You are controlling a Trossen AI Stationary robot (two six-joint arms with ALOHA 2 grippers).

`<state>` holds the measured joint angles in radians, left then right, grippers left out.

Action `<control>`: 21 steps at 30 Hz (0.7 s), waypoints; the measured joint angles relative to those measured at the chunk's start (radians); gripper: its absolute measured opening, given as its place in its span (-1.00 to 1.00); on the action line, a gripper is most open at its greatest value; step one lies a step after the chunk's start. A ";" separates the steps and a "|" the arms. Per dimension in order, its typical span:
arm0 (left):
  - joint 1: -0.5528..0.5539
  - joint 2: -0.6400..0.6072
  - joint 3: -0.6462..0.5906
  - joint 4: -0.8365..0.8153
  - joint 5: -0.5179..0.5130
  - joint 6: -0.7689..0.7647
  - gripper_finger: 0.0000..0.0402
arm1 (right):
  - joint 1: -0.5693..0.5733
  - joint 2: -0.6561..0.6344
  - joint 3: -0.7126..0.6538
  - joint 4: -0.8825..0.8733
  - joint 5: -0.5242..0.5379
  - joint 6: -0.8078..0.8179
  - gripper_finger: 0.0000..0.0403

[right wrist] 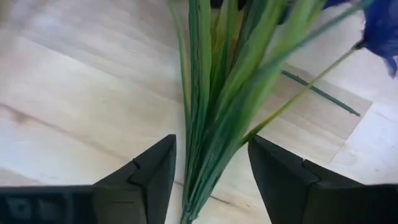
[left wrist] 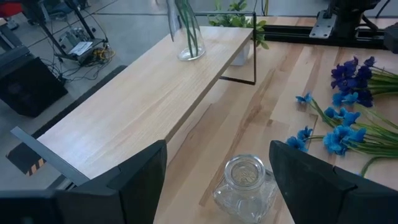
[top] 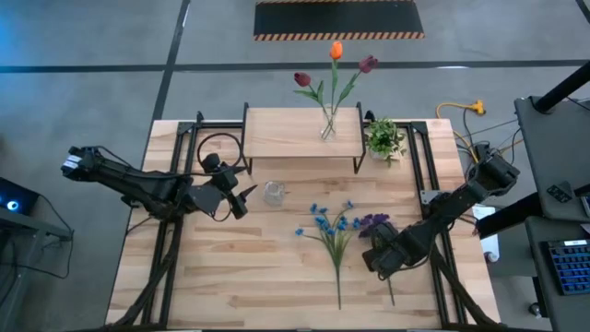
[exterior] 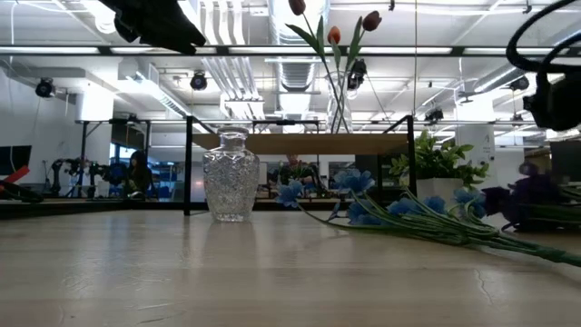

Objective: Pick and place flowers into a vace then onto a shelf
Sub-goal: Put the purple flowers into the left transparent vase

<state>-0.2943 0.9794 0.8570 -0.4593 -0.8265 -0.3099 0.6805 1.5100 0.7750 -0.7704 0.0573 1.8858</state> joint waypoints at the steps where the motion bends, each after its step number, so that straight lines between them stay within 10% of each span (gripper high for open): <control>1: 0.000 0.000 0.000 0.003 0.000 0.000 0.33 | 0.000 -0.011 0.000 -0.005 0.008 0.000 -0.01; 21: 0.000 0.000 0.000 0.008 0.002 0.003 0.33 | -0.139 -0.224 -0.092 -0.107 0.209 0.060 0.18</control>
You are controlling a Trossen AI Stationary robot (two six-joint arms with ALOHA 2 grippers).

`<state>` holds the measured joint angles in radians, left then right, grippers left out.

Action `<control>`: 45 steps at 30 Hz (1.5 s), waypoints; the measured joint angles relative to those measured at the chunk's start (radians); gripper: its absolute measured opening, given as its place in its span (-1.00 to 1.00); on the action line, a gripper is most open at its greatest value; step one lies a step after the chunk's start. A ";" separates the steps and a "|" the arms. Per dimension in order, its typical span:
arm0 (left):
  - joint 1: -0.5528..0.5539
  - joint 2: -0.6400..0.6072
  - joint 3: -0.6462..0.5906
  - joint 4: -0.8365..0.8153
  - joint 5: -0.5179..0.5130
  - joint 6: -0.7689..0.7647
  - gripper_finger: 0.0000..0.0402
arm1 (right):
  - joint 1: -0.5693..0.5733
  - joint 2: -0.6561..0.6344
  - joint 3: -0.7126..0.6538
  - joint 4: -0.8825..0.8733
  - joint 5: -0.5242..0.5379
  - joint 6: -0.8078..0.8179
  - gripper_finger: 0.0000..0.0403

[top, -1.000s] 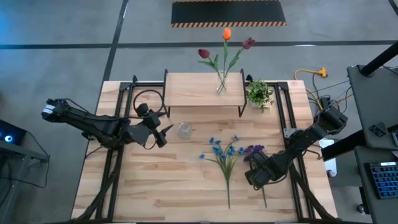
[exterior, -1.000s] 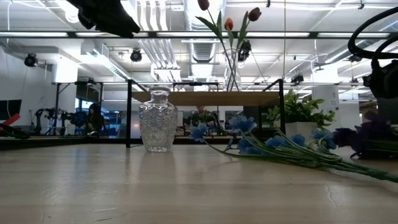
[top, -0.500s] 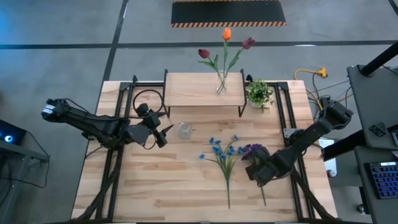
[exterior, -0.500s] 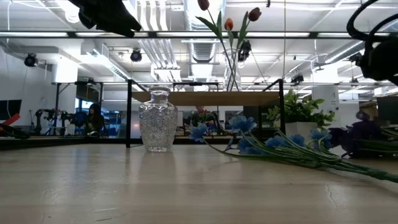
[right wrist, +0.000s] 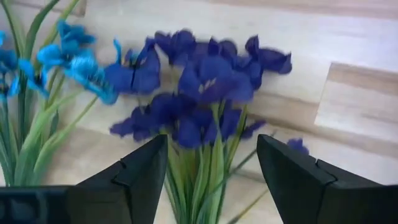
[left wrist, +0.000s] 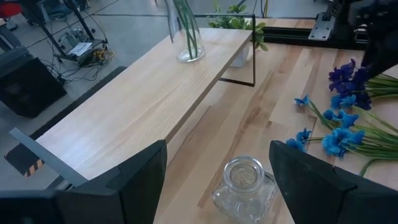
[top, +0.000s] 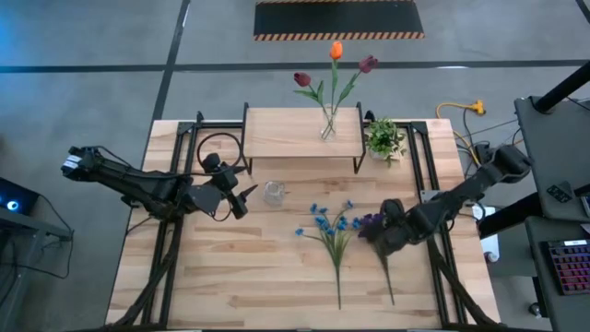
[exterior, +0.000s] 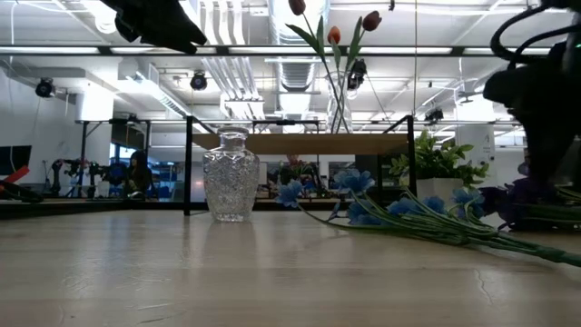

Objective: Pick and place flowers into a vace then onto a shelf
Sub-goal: Put the purple flowers into the left transparent vase

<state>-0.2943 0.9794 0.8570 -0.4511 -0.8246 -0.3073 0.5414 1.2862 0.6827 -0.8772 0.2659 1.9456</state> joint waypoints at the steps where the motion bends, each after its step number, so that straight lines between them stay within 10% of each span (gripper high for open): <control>1: 0.000 0.000 0.000 0.001 0.000 0.000 0.33 | -0.013 -0.010 -0.010 0.004 0.002 -0.011 0.17; 23: 0.000 0.000 0.000 0.003 0.004 0.000 0.33 | -0.114 -0.041 -0.051 0.051 -0.002 -0.173 -0.07; 45: 0.000 0.000 0.000 0.002 0.004 0.000 0.33 | -0.113 -0.041 -0.051 0.052 0.014 -0.203 -0.89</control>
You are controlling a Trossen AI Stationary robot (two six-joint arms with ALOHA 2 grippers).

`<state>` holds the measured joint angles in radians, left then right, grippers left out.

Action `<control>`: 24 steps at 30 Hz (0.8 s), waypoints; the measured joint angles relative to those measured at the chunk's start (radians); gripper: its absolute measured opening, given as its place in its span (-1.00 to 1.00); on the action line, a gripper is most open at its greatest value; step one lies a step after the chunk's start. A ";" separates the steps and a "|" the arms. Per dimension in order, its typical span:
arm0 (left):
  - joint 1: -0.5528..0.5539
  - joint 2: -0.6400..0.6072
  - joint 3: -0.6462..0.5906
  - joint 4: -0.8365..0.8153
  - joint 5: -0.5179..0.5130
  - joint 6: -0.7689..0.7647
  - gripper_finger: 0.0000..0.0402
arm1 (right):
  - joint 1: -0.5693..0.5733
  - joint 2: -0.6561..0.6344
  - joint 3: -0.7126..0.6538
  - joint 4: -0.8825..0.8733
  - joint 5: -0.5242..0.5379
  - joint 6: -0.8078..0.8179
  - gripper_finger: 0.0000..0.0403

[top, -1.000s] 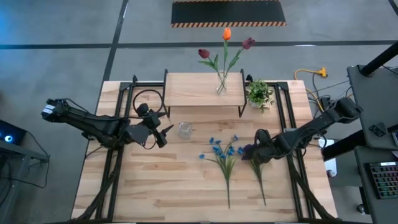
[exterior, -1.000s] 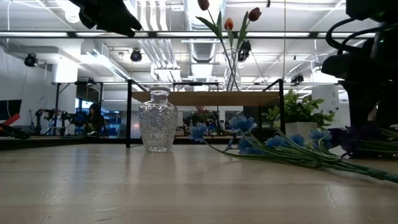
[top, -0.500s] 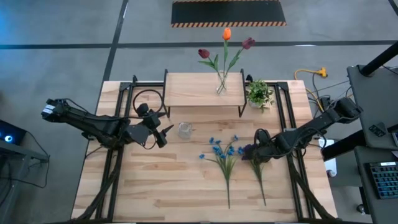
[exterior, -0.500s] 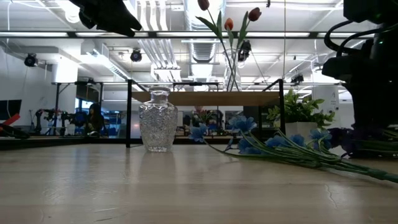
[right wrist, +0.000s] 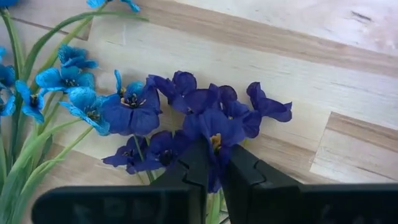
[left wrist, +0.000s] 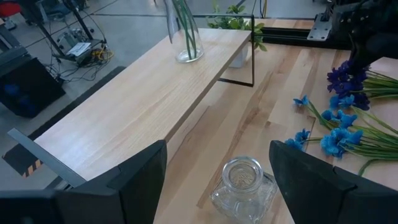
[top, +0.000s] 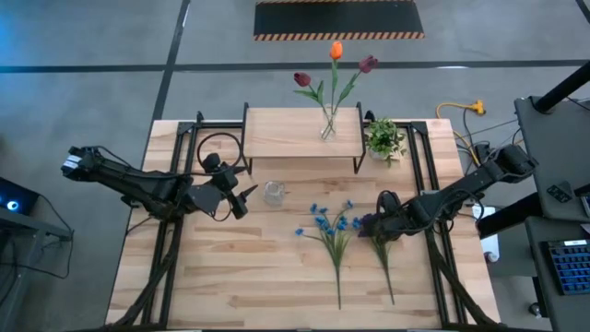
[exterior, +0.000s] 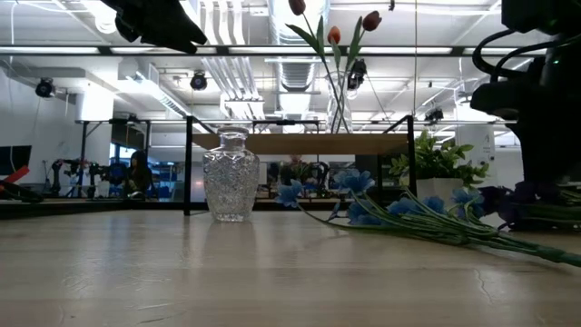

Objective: Pick and place flowers into a vace then onto a shelf
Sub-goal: Put the purple flowers into the left transparent vase

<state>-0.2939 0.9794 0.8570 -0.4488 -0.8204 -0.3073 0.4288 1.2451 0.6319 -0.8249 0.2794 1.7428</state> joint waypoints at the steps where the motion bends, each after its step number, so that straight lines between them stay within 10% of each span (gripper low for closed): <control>1: 0.000 0.000 0.000 0.000 0.000 0.000 0.33 | 0.000 -0.001 0.000 0.001 0.007 0.000 -0.91; 24: 0.000 0.000 0.000 0.023 0.000 0.000 0.33 | 0.001 -0.047 0.279 -0.353 0.306 -0.088 -0.96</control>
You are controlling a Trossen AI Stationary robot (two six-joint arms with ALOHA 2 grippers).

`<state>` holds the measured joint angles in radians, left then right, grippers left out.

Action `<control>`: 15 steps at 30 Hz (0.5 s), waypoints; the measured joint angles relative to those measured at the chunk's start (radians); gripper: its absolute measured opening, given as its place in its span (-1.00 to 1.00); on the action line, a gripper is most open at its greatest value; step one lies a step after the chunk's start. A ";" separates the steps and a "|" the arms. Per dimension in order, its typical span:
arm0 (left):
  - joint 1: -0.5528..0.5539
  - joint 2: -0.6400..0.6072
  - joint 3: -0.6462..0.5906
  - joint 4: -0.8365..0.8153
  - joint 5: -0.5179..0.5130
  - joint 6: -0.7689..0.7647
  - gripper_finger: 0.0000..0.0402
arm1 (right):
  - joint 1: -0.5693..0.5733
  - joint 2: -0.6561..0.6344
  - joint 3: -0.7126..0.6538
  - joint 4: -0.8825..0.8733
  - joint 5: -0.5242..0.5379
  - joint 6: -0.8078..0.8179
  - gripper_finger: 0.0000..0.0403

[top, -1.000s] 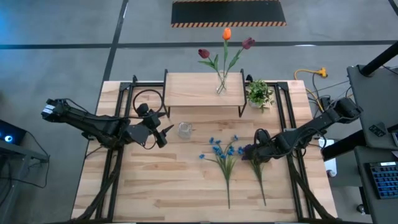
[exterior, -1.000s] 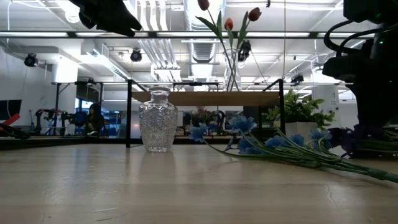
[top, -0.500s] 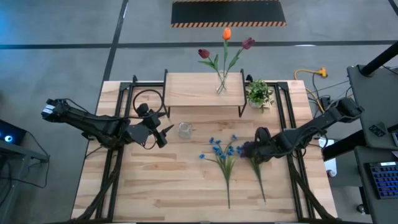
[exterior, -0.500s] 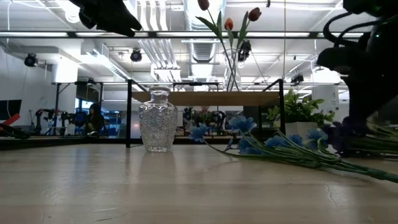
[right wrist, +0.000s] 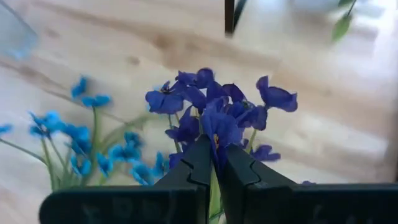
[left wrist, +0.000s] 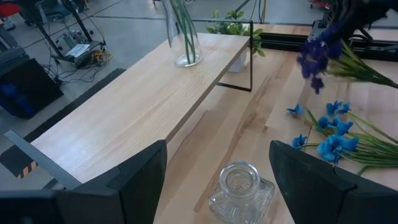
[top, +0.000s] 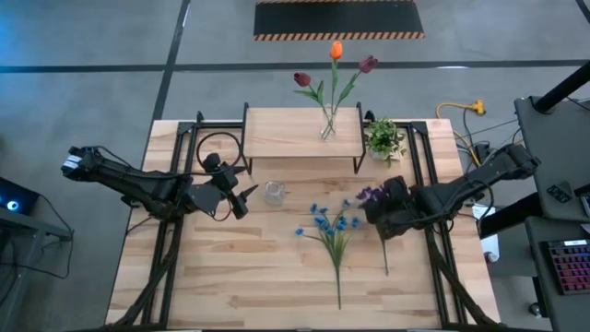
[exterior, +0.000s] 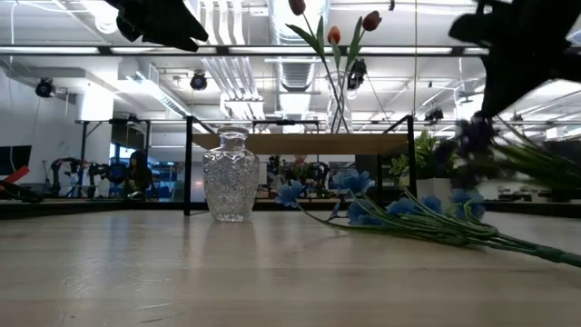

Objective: Pick and place flowers into a vace then onto a shelf
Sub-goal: Put the purple flowers into the left transparent vase

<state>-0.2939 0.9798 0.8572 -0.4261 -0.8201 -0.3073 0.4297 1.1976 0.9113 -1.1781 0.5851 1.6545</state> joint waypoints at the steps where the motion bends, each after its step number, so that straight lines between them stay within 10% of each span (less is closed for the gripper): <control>1: 0.000 0.000 0.000 -0.001 0.000 0.000 0.33 | 0.000 0.000 0.026 -0.025 0.019 -0.008 -0.96; 15: 0.000 0.000 0.000 0.000 0.000 -0.001 0.33 | 0.000 0.001 0.343 -0.119 0.386 -0.283 -0.96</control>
<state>-0.2937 0.9798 0.8574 -0.4263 -0.8205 -0.3080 0.4297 1.1987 1.2545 -1.2976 0.9707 1.3717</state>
